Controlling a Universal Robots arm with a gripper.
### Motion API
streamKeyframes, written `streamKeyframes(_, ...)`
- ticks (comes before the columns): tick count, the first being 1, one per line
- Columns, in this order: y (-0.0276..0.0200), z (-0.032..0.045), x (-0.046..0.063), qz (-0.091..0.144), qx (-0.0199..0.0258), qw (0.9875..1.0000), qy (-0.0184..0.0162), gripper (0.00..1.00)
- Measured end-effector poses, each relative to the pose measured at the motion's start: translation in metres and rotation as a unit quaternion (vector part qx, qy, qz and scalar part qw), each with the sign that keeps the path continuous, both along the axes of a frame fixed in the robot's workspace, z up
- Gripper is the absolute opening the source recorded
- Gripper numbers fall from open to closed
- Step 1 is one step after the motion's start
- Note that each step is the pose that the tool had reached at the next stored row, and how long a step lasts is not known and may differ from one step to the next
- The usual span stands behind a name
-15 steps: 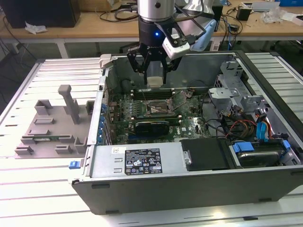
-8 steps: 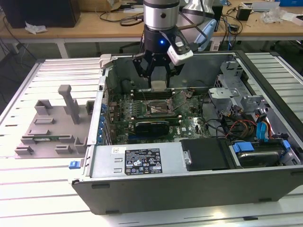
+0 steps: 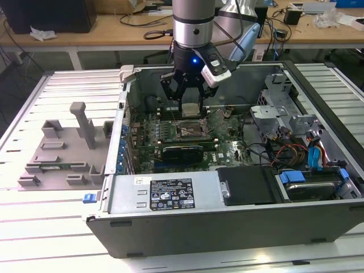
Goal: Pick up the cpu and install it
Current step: 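Pick up the cpu and move it towards the insertion slot, then place the cpu into insertion slot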
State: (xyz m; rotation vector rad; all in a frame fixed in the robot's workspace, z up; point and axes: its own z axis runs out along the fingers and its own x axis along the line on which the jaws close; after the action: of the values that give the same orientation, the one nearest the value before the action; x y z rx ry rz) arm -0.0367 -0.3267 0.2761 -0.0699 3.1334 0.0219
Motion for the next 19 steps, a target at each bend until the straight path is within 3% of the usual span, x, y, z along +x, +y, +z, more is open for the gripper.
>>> streamKeyframes(11, 0.0000, -0.0003, 0.0000, 0.000, 0.0000, 1.0000, 0.0000, 0.55)
streamKeyframes(14, 0.0000, -0.0003, 0.0000, -0.036, 0.0000, 0.9993, 0.0000, 0.55)
streamKeyframes(19, 0.0000, -0.0005, 0.0000, -0.089, 0.0000, 0.9960, 0.0000, 0.55)
